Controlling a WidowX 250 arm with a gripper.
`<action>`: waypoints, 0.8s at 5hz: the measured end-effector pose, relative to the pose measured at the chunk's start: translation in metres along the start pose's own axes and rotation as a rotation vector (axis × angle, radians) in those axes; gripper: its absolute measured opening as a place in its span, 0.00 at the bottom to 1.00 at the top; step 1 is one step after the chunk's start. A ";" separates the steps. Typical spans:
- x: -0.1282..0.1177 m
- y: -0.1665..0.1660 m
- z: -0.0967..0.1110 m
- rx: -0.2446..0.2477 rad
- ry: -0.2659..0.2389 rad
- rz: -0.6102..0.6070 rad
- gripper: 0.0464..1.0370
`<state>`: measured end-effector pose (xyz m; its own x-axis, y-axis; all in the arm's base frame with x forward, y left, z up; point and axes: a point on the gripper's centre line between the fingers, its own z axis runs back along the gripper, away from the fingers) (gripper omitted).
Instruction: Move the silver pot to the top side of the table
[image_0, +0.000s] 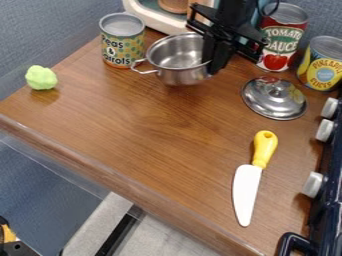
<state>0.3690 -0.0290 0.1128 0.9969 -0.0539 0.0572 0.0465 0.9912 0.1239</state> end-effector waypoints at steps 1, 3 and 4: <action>0.018 0.003 -0.011 0.015 0.012 0.011 0.02; 0.029 0.002 -0.031 0.019 0.071 -0.016 0.05; 0.025 -0.002 -0.037 0.012 0.112 -0.029 0.22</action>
<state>0.3963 -0.0282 0.0773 0.9960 -0.0677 -0.0579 0.0750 0.9878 0.1362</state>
